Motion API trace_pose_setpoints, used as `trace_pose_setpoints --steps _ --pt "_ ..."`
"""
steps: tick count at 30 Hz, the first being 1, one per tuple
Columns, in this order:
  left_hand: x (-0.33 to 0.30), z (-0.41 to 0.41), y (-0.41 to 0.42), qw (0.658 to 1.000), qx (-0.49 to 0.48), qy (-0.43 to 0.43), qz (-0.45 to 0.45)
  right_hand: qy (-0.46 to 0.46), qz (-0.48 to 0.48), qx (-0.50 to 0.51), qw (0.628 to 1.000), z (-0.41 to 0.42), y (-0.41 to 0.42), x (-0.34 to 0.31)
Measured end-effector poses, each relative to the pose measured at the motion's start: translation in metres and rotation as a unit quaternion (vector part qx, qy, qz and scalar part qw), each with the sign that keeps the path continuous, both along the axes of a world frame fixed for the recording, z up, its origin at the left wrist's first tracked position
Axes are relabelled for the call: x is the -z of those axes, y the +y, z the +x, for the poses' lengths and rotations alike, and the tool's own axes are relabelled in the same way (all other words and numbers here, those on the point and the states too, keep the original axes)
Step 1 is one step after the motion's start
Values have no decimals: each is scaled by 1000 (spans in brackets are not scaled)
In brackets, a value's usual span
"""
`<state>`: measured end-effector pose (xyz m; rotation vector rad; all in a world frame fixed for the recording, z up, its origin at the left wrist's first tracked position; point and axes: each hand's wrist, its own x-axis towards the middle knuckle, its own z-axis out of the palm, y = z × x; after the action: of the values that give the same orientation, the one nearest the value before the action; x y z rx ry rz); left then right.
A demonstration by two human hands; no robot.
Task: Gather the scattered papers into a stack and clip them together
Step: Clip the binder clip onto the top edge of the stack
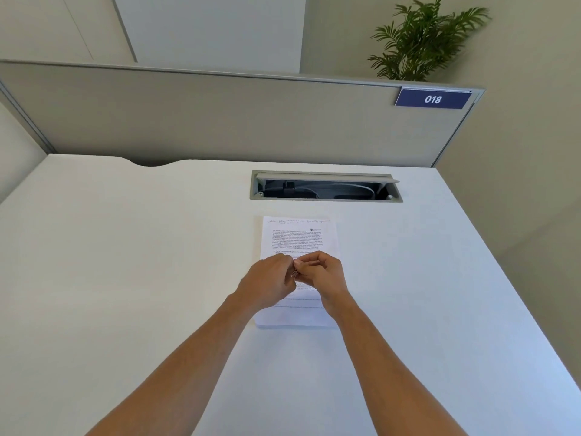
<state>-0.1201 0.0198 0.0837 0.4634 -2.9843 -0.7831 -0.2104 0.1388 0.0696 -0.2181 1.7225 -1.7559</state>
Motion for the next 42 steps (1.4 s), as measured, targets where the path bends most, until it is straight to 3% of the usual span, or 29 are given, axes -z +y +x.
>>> trace_pose_setpoints --steps 3,6,12,16,21,26,29,33,38,42 --pt "2 4 -8 998 -7 62 14 -55 -28 -22 998 4 -1 -7" --pt "2 7 -15 988 -31 108 102 -90 -50 -39 994 7 -1 -10" --pt "-8 12 -21 957 -94 147 233 -13 -69 -140 988 16 1 -10" --pt "-9 11 -29 927 -138 156 312 -23 -91 -150 984 15 2 -9" --pt "-11 16 -32 853 -163 183 460 -41 -102 -119 987 13 -1 -10" --pt "-16 19 -32 743 -170 168 625 -53 -109 -96 988 13 -1 -15" --pt "-17 17 -27 717 -176 141 660 -54 -118 -90 987 15 -3 -17" --pt "-18 12 -21 716 -197 147 654 -45 -129 -69 988 17 -6 -18" --pt "-12 10 -15 806 -216 128 536 9 -103 -21 994 16 -8 -16" --pt "-9 12 -13 819 -211 144 514 24 -74 13 997 15 -7 -9"
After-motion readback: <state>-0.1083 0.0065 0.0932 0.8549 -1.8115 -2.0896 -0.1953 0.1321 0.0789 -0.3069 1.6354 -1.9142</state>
